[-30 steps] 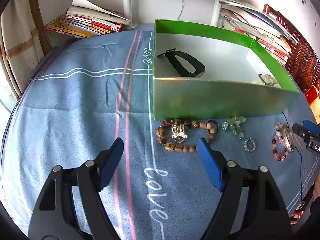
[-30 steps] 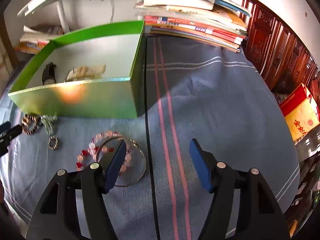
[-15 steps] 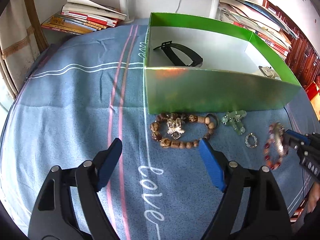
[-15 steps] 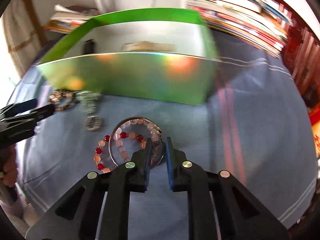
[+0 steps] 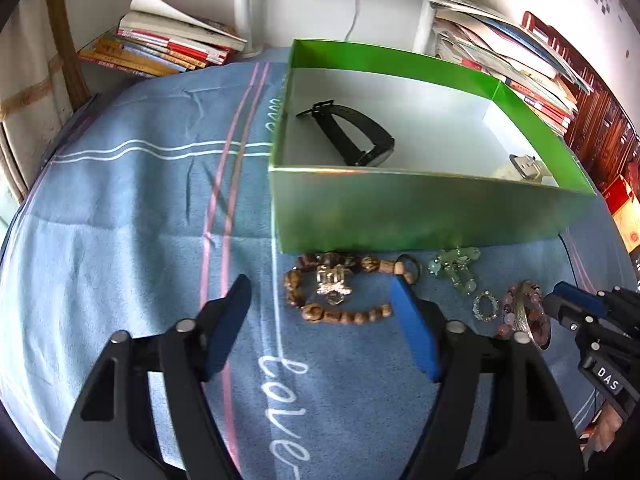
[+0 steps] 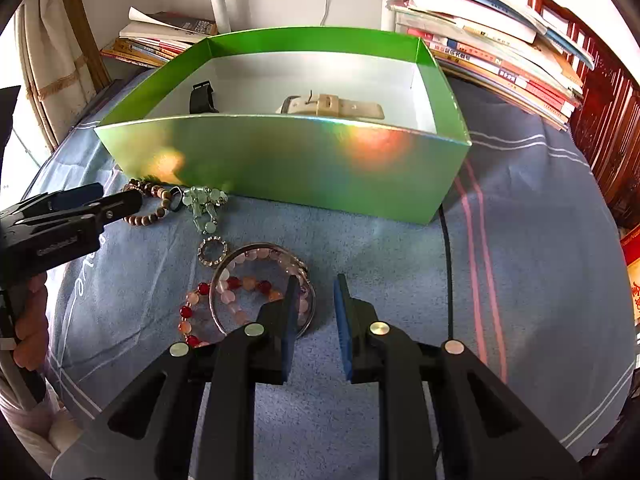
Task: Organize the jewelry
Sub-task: 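Grasp the metal bangle with the right tool while the left tool grasps the wooden-bead bracelet charm, then lift the metal bangle with the right tool while the left tool lifts the bead bracelet toward the box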
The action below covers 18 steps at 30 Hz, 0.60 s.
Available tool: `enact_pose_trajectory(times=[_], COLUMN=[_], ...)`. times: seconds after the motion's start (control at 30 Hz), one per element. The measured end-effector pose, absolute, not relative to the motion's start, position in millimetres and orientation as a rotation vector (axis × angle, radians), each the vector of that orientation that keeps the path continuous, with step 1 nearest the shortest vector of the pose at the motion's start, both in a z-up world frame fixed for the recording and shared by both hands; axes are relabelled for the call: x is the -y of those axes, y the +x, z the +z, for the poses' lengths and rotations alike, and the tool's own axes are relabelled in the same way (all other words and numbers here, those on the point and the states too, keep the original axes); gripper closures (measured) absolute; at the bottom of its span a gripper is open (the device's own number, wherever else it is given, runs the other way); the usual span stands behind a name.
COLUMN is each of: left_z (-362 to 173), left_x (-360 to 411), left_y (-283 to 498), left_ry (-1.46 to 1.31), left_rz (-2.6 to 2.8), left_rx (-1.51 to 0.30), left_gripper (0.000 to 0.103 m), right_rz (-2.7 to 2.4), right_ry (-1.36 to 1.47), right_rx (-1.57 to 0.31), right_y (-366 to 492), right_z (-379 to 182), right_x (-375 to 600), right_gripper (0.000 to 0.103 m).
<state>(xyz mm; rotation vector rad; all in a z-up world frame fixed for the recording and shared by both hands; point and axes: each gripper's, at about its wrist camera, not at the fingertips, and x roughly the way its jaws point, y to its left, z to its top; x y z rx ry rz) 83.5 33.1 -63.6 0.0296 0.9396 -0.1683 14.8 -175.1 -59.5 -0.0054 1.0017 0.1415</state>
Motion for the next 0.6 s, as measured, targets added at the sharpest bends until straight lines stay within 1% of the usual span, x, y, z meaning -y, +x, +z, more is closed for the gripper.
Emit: enact_pose_trajectory(times=[0.07, 0.13, 0.2, 0.23, 0.27, 0.3, 0.33, 0.4, 0.43, 0.5, 0.6], left_z=[-64.4, -66.9, -69.6, -70.5, -71.1, -72.0, -72.9, -73.3, -73.1, -71.5, -66.3], left_x=[-30.2, -28.5, -27.4, -28.0, -27.9, -27.9, -27.7, -27.8, -27.9, -28.4, -29.4], left_y=[85.2, 87.6, 89.6, 89.7, 90.3, 91.3, 92.1, 91.9, 91.4, 89.9, 85.6], left_ry=[0.033, 0.033, 0.033, 0.034, 0.035, 0.037, 0.038, 0.042, 0.044, 0.049, 0.055], left_rz=[-0.172, -0.173, -0.167, -0.164, -0.160, -0.154, -0.149, -0.138, -0.137, -0.131, -0.130], left_rx=[-0.940, -0.948, -0.952, -0.951, -0.951, -0.953, -0.954, -0.951, -0.949, -0.940, -0.920], left_gripper=[0.052, 0.057, 0.058, 0.061, 0.066, 0.070, 0.071, 0.071, 0.071, 0.072, 0.080], right_rz=[0.133, 0.125, 0.131, 0.135, 0.140, 0.148, 0.155, 0.174, 0.180, 0.185, 0.160], right_ry=[-0.021, -0.038, -0.035, -0.037, -0.040, -0.041, -0.038, -0.026, -0.023, -0.019, -0.011], right_rx=[-0.999, -1.006, -1.004, -1.004, -1.003, -1.001, -1.001, -1.005, -1.006, -1.008, -1.007], right_y=[12.0, 11.0, 10.9, 11.6, 11.5, 11.5, 11.5, 11.2, 11.2, 11.5, 12.4], right_z=[-59.0, -61.3, -62.6, -63.0, -63.4, -63.9, -64.0, -64.2, -64.0, -63.7, -62.3], right_x=[175.6, 174.5, 173.9, 173.8, 172.8, 171.8, 171.4, 171.4, 170.9, 171.0, 175.6], right_gripper=[0.084, 0.084, 0.084, 0.084, 0.084, 0.084, 0.085, 0.094, 0.096, 0.096, 0.096])
